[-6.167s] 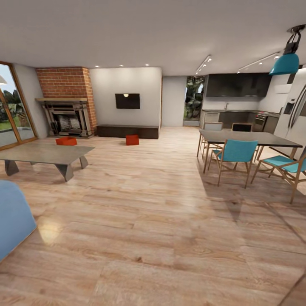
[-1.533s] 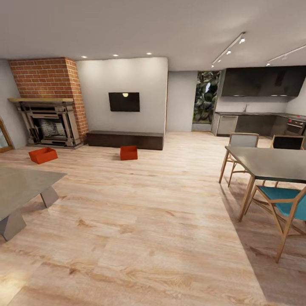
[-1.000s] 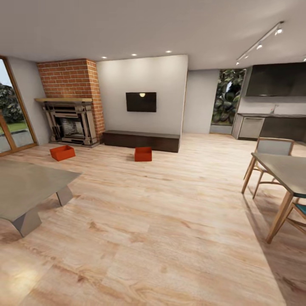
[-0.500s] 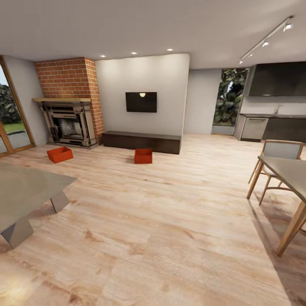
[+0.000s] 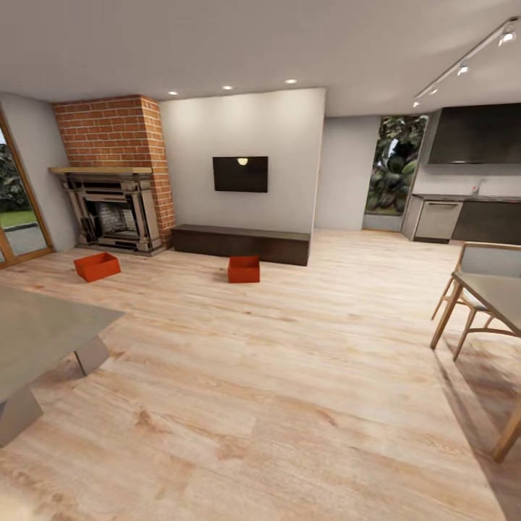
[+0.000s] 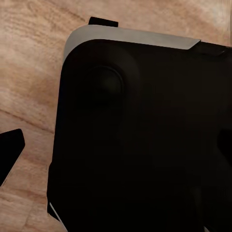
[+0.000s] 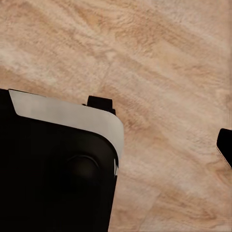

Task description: Move the two storage containers from the living room to the garage. In the garage, place one container on the floor and stack the other container on top of it (either order is fine).

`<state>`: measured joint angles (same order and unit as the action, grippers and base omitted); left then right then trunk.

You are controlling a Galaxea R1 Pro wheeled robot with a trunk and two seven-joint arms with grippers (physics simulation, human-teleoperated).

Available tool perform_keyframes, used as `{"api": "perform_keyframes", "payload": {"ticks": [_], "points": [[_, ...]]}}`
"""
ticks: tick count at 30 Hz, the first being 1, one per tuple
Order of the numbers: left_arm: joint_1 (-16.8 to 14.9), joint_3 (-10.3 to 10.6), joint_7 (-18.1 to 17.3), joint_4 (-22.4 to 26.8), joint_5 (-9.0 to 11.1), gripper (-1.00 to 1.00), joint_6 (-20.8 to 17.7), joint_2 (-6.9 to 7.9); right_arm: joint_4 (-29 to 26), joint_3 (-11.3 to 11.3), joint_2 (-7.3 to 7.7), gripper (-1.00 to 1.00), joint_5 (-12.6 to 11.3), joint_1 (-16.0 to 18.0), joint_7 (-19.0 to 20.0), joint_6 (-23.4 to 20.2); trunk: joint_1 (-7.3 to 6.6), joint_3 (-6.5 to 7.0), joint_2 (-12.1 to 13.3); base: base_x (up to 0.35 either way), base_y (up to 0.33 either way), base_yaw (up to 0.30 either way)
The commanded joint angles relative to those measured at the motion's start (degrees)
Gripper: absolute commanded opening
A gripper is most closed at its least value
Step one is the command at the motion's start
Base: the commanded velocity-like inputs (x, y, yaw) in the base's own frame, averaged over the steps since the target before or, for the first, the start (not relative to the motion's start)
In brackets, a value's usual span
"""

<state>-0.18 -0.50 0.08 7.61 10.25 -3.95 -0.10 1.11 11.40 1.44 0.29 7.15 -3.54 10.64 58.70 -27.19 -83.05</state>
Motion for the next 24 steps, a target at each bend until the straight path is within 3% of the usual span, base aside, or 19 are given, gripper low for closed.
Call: {"api": "perform_keyframes", "payload": {"ticks": [1,9,24], "points": [[0.0,-0.03,0.01,0.13,0.46,1.0,-0.35,-0.02,0.12,0.43,-0.02,1.0,0.08,0.06,-0.22,0.22,0.03,-0.06,-0.03,0.314,0.152,0.0],[0.0,-0.03,0.01,0.13,0.53,1.0,-0.35,-0.06,0.12,0.65,-0.03,1.0,0.54,0.06,-0.22,0.26,0.03,-0.06,-0.03,0.297,0.206,0.0],[0.0,-0.03,0.01,0.13,0.56,1.0,-0.43,0.01,0.12,0.24,0.05,1.0,-0.28,0.06,-0.09,0.12,0.03,-0.06,-0.03,0.321,0.08,0.0]]}}
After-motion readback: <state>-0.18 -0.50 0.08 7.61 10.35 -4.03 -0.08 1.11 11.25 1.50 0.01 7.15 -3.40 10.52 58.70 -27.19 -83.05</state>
